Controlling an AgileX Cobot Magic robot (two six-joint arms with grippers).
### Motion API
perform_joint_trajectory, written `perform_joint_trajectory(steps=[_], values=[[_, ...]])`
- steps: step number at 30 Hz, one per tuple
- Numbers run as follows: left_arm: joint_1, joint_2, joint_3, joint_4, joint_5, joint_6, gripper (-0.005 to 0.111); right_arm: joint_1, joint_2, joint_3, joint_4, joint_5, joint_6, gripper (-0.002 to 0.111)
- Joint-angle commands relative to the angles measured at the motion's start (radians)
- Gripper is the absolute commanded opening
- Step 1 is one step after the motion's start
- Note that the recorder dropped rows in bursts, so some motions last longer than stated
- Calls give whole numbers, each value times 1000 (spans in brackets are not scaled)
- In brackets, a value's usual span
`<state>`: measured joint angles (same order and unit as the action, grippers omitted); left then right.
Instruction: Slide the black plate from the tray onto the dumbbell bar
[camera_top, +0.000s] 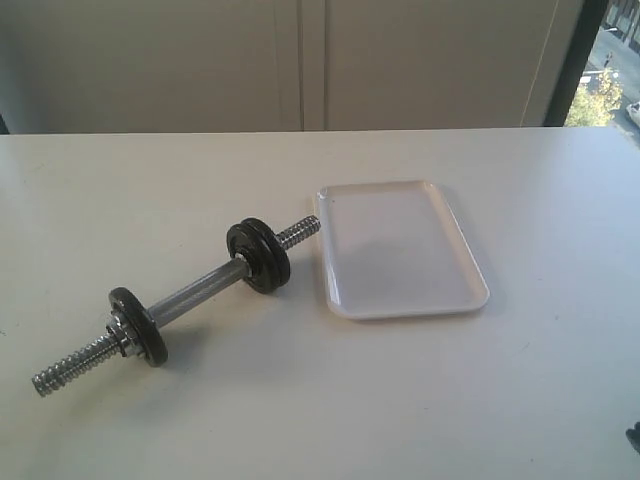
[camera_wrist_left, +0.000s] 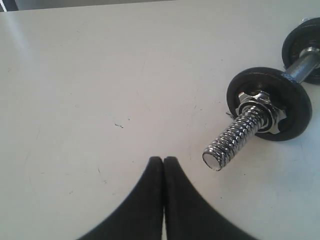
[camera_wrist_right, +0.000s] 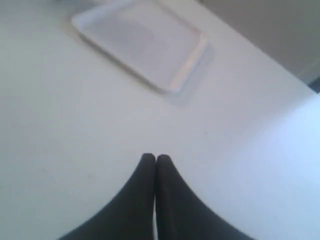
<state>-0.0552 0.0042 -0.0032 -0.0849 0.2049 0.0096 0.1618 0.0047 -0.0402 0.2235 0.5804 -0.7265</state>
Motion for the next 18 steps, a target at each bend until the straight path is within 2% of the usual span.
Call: perform_joint_trajectory(steps=[1, 4, 8, 18], values=[[-7, -4, 3, -10, -1, -10, 0, -5, -5, 40, -52, -243, 3, 0], [-7, -4, 3, -10, -1, -10, 0, -5, -5, 40, -186, -327, 3, 0], [-7, -4, 3, -10, -1, -10, 0, -5, -5, 40, -359, -334, 3, 0], [-7, -4, 3, -10, -1, -10, 0, -5, -5, 40, -359, -324, 3, 0]])
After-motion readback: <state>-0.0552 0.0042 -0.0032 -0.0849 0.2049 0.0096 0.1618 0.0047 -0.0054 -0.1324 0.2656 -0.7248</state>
